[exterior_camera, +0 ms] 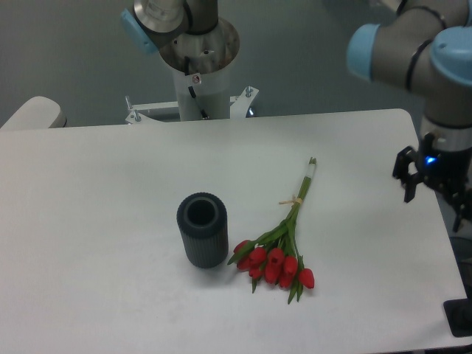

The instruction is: Place the flowers on the table

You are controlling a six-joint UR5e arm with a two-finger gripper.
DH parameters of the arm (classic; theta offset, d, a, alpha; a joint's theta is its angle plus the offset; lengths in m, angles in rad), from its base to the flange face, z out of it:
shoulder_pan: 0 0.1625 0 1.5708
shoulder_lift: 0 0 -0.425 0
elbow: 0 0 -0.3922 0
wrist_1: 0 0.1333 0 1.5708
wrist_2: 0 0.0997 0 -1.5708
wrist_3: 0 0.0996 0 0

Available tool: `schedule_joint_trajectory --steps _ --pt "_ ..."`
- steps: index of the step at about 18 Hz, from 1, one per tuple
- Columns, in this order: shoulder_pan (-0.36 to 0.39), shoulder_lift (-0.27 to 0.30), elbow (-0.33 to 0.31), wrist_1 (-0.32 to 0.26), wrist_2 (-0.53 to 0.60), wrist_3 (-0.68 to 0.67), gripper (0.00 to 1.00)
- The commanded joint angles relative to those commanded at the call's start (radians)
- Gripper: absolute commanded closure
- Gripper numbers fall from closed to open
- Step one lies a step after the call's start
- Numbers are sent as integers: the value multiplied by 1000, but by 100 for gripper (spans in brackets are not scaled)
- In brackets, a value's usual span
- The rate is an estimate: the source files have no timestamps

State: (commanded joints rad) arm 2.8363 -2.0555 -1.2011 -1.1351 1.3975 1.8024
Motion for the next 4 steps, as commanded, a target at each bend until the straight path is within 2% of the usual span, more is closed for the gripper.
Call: schedule_joint_trajectory --steps 4 --pt "-5 6 -12 8 5 -2 0"
